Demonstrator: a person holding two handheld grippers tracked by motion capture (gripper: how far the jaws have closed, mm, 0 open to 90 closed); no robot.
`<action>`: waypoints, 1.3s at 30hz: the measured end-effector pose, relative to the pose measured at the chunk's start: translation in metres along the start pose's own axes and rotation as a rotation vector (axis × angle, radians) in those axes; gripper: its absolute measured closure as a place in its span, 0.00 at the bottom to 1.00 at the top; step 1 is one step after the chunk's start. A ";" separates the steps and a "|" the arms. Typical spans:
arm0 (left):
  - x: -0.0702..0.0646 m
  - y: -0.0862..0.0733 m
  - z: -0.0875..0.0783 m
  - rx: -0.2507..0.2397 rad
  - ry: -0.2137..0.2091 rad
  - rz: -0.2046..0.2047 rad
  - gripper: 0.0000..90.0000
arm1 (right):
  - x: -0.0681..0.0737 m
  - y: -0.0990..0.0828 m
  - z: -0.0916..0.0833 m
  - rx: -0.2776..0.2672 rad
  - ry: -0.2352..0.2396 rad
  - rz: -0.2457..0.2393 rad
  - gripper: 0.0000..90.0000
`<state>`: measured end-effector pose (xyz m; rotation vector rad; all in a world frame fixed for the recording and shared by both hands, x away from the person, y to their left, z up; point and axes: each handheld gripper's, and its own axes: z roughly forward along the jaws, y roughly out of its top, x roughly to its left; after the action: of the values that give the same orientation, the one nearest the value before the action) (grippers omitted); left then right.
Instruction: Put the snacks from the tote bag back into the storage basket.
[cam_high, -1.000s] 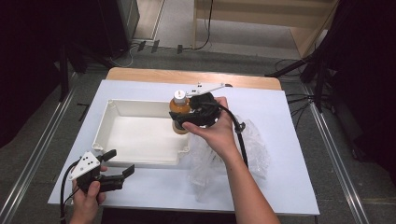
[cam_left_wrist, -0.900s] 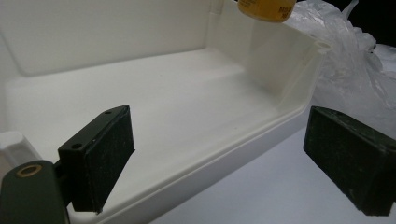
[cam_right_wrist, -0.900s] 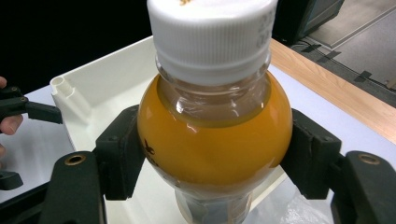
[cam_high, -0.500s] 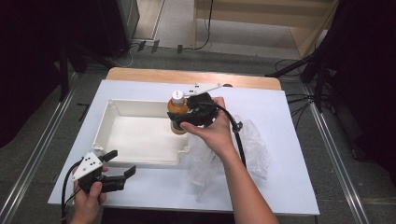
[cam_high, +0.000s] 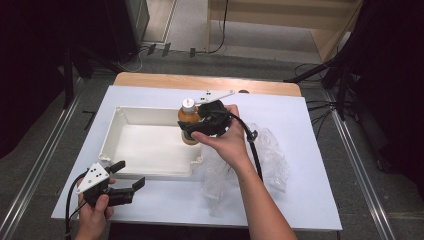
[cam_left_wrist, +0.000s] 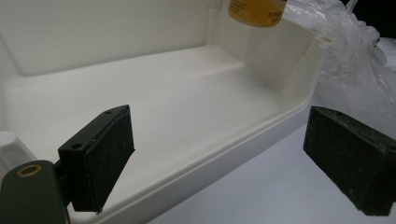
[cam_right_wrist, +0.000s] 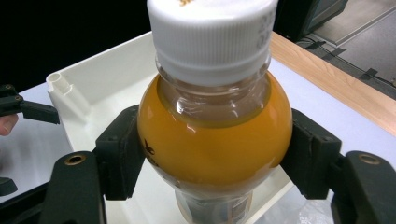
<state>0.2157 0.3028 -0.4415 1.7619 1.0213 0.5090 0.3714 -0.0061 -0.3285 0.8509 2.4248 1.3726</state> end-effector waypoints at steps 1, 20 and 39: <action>0.000 0.000 0.000 0.000 0.000 0.000 0.10 | 0.000 0.000 0.000 0.001 0.001 0.000 0.34; 0.000 -0.001 -0.003 -0.056 0.025 0.028 0.11 | -0.001 -0.007 0.007 0.005 0.005 -0.005 0.34; 0.006 -0.003 -0.005 -0.130 -0.011 0.048 0.15 | -0.002 -0.014 0.010 0.012 0.006 0.001 0.34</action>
<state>0.2135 0.3110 -0.4430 1.6754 0.9194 0.5819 0.3727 -0.0054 -0.3456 0.8522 2.4403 1.3637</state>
